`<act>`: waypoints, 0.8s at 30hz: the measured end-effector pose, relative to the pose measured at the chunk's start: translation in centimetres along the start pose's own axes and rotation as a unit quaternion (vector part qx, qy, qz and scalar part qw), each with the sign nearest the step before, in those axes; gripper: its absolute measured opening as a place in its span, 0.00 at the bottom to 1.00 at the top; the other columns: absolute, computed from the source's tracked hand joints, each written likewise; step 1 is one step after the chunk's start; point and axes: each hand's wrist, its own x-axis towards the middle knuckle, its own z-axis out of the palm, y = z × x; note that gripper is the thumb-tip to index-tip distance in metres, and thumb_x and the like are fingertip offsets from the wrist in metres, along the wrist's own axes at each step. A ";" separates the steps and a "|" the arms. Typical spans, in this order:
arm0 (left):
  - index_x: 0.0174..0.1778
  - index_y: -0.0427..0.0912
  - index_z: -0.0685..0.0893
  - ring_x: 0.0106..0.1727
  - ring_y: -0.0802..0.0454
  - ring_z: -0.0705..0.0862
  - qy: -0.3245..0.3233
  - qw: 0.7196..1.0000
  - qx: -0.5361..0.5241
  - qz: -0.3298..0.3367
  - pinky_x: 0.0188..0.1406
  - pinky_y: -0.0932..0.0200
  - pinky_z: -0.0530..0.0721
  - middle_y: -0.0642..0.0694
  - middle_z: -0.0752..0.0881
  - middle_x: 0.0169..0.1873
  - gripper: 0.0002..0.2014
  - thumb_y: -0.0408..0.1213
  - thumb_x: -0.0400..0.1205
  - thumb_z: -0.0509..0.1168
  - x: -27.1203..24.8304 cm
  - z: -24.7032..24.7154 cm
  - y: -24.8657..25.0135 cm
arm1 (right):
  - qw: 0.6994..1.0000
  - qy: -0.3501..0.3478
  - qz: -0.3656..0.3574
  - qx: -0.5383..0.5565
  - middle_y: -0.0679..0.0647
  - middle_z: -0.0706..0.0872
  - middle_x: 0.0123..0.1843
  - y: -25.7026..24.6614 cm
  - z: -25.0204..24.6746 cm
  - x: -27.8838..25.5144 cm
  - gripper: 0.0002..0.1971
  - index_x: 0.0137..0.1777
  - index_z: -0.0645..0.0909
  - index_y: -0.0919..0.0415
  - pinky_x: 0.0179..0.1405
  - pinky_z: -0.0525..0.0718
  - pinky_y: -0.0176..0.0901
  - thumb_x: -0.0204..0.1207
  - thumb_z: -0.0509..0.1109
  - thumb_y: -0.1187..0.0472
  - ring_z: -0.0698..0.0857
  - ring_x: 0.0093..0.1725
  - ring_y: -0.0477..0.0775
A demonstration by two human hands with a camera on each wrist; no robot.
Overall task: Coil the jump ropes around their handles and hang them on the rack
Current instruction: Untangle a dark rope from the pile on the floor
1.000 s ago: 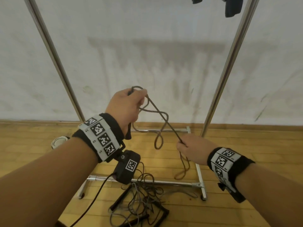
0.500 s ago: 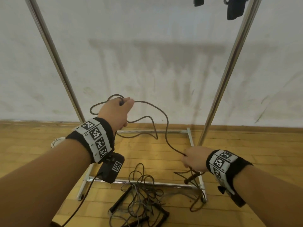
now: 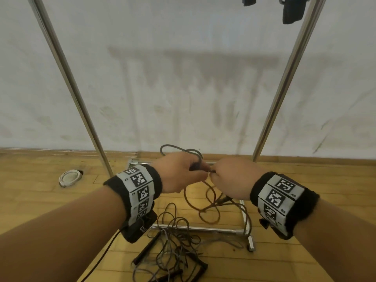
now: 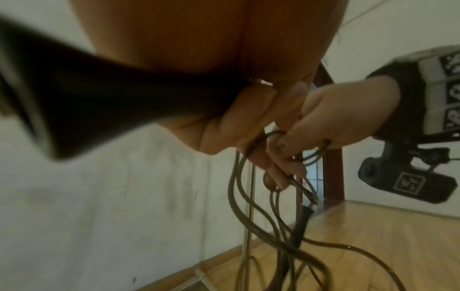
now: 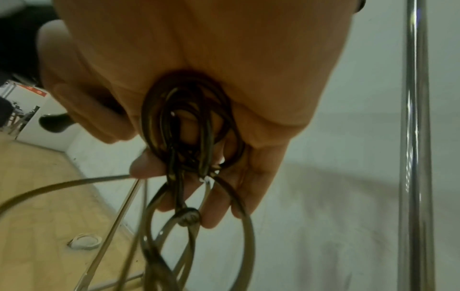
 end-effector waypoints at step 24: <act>0.52 0.46 0.91 0.24 0.49 0.77 0.341 0.899 -0.230 -0.152 0.25 0.55 0.77 0.41 0.93 0.42 0.12 0.48 0.89 0.64 0.6 -6.4 -2.2 | 0.990 -0.063 0.038 0.117 0.52 0.89 0.49 5.5 4.7 1.3 0.17 0.51 0.85 0.50 0.55 0.85 0.51 0.89 0.57 0.46 0.87 0.50 0.53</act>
